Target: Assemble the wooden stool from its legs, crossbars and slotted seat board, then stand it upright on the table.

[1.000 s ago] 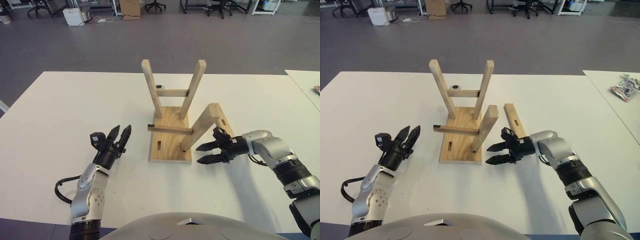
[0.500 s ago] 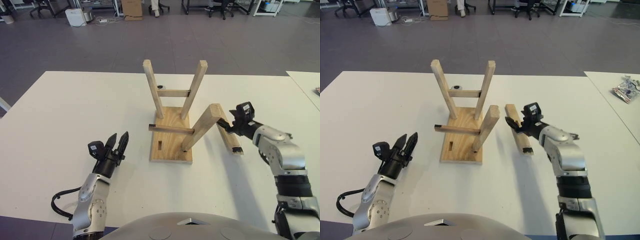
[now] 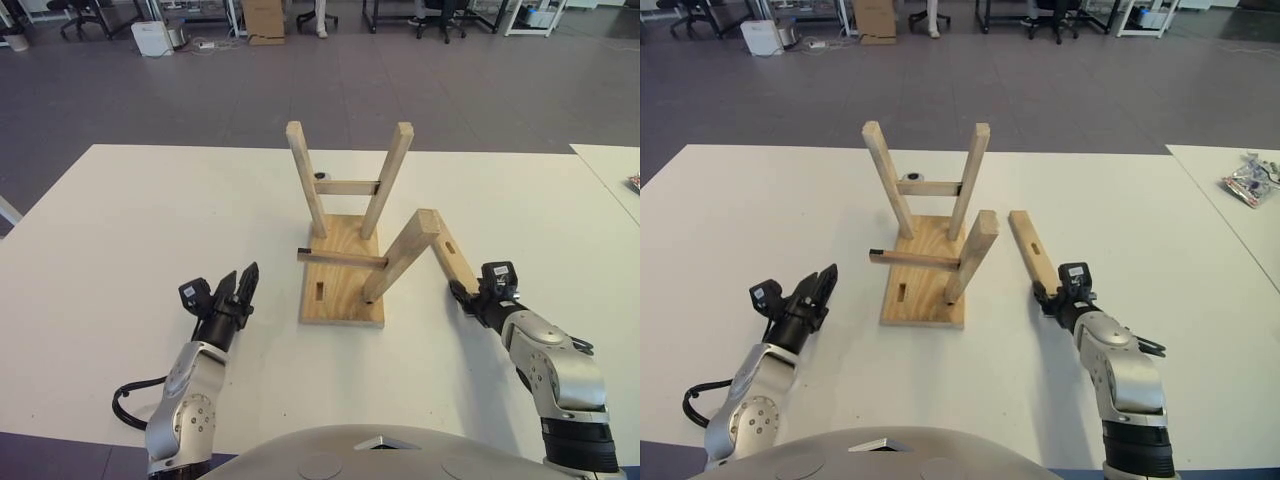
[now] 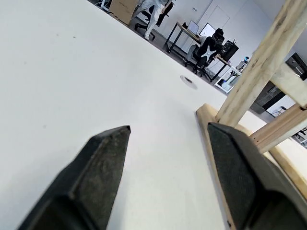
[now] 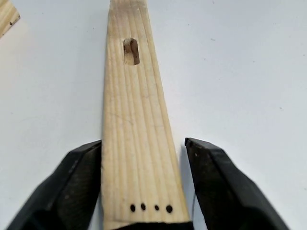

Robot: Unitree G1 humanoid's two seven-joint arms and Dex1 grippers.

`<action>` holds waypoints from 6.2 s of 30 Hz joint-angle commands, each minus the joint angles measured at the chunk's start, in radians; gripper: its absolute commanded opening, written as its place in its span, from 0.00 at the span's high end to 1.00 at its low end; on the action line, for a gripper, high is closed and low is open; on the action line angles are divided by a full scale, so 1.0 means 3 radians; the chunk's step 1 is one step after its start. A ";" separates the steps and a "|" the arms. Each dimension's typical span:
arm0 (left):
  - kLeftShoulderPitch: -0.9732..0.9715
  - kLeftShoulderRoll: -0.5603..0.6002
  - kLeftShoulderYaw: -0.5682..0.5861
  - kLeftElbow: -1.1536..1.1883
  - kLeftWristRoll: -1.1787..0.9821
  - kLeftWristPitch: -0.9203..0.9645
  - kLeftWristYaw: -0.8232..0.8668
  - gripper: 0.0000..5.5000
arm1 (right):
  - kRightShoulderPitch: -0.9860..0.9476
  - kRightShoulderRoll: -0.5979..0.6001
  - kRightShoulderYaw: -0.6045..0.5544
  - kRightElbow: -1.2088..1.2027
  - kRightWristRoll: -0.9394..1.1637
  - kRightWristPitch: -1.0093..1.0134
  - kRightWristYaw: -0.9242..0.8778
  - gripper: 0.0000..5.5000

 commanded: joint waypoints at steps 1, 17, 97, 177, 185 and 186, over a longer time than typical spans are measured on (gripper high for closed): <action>-0.0171 0.0090 0.0164 0.0039 -0.0097 0.0257 0.0182 0.46 | -0.0014 0.0118 -0.0028 0.0194 0.0025 0.0018 -0.0022 0.58; -0.2803 0.1648 0.0936 -0.0288 -0.2730 0.1202 -0.0586 0.46 | -0.3363 -0.0264 -0.0685 0.0737 0.2841 0.0434 0.1655 0.62; -0.1685 0.2355 0.0511 0.1329 -0.0564 -0.0488 -0.4265 0.63 | -0.1236 -0.1047 -0.0070 0.1521 0.1087 -0.0664 0.2648 0.42; -0.1436 0.1710 -0.1264 0.1120 0.0545 -0.0517 -0.3235 0.43 | -0.0890 -0.0450 0.0992 0.1434 0.0361 -0.1150 0.2808 0.42; -0.0999 0.1923 -0.1179 0.0769 0.0698 -0.0670 -0.3318 0.18 | -0.0885 -0.0583 0.0875 0.1410 0.0374 -0.1159 0.2855 0.42; -0.0878 0.2019 -0.1145 0.0669 0.0708 -0.0683 -0.3363 0.15 | -0.0885 -0.0598 0.0862 0.1399 0.0377 -0.1155 0.2856 0.42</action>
